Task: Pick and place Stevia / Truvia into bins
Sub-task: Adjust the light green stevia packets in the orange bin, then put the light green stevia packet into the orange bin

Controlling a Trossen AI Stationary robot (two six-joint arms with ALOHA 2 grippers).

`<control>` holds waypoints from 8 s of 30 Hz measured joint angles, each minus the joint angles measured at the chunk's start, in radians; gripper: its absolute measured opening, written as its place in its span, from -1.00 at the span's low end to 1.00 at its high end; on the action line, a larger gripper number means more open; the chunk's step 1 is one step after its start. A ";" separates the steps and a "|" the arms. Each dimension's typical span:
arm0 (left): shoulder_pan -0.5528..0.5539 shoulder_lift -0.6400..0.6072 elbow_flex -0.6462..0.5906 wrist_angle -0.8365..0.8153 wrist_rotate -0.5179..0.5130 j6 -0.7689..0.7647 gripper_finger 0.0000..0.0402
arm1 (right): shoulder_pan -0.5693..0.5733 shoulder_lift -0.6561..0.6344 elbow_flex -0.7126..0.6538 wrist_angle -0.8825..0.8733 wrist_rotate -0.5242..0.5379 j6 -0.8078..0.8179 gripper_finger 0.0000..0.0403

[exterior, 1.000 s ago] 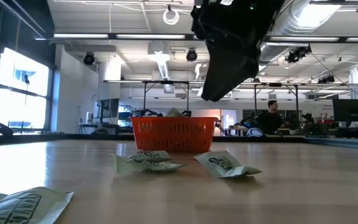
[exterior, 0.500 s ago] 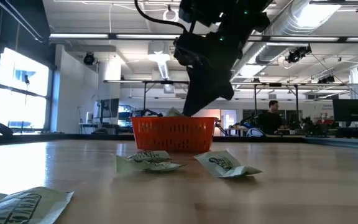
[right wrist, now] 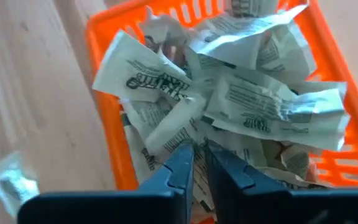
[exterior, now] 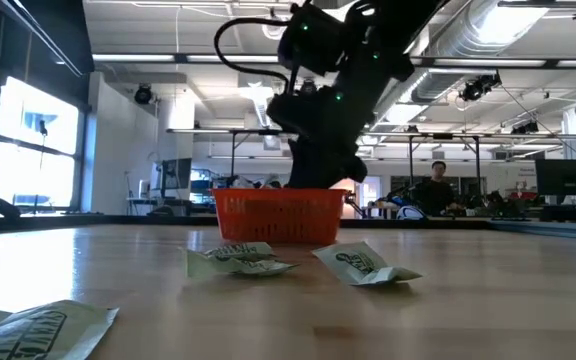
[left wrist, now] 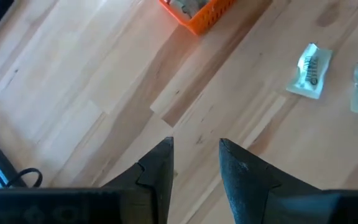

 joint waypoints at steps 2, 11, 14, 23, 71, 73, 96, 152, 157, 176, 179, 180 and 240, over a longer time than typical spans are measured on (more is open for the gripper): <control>0.005 0.000 0.000 -0.001 0.001 0.001 -0.20 | -0.001 -0.007 0.007 0.006 -0.012 -0.001 -0.85; 0.006 -0.003 0.000 -0.018 -0.004 -0.016 -0.20 | 0.009 -0.020 0.180 -0.186 0.071 -0.141 -0.78; 0.006 -0.003 0.000 -0.019 -0.005 -0.035 -0.20 | -0.003 -0.020 0.227 -0.148 0.134 -0.201 -0.75; 0.005 -0.003 0.000 -0.019 -0.005 -0.061 -0.20 | -0.061 0.007 0.247 -0.098 0.130 -0.175 -0.80; 0.050 -0.003 -0.070 0.269 0.185 0.234 -0.20 | 0.109 -0.074 0.248 -0.481 0.098 -0.122 -0.58; 0.077 -0.003 -0.080 0.329 0.194 0.302 -0.20 | 0.172 -0.086 0.247 -0.535 0.123 -0.134 -0.53; 0.275 -0.003 -0.437 1.176 0.315 0.838 0.31 | 0.782 -0.094 0.133 -0.864 0.482 0.883 0.36; 0.654 -0.084 -0.228 0.800 0.576 1.012 0.42 | 0.597 -0.312 0.136 -0.829 0.660 0.540 -0.10; 0.514 -0.157 -0.217 0.766 0.574 0.946 0.58 | 0.582 -0.172 0.136 -0.715 0.559 0.452 -0.01; 0.119 -0.164 -0.267 0.466 0.239 0.575 0.23 | 0.597 0.118 0.134 -0.075 0.312 0.088 0.00; 0.114 -0.164 -0.310 0.449 0.257 0.573 0.22 | 0.588 0.125 0.134 -0.083 0.365 0.135 0.09; 0.114 -0.164 -0.327 0.454 0.273 0.564 0.22 | 0.585 0.125 0.134 -0.090 0.371 0.155 0.12; 0.116 -0.156 -0.488 0.903 0.332 0.442 0.22 | 0.113 -0.075 0.133 -0.290 0.148 0.162 0.06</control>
